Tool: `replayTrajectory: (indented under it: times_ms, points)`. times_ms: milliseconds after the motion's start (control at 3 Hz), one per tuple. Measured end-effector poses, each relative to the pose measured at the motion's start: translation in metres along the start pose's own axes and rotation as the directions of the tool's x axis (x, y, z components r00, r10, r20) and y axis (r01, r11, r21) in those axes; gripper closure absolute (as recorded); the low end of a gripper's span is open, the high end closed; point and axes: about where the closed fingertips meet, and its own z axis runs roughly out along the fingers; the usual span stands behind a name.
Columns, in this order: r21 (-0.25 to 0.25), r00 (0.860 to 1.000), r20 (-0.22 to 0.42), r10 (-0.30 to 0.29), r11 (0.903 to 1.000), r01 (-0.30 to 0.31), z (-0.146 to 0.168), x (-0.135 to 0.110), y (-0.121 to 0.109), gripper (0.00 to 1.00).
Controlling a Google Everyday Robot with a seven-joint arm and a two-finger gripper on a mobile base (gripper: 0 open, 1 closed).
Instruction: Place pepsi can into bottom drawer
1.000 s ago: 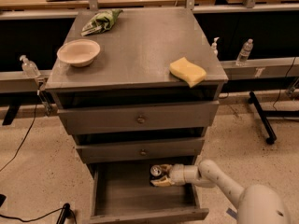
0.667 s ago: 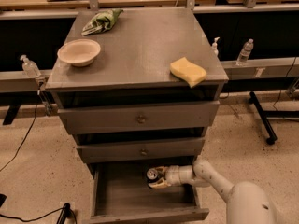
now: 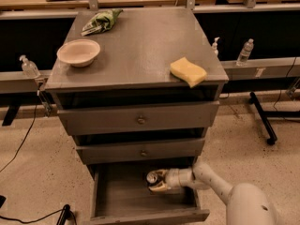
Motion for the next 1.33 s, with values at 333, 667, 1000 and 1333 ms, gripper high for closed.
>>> replayTrajectory:
  times_ms: [333,667,1000,1333]
  points:
    - [-0.067,0.995,-0.093,0.032,0.9970,-0.038,0.034,0.035,0.033,1.00]
    - [-0.088,0.988,-0.146,0.056,0.9937,-0.070,0.056,0.060,0.047,1.00]
    - [-0.090,0.987,-0.148,0.058,0.9934,-0.072,0.057,0.059,0.047,0.82]
    - [-0.095,0.988,-0.145,0.059,0.9928,-0.073,0.060,0.058,0.050,0.53]
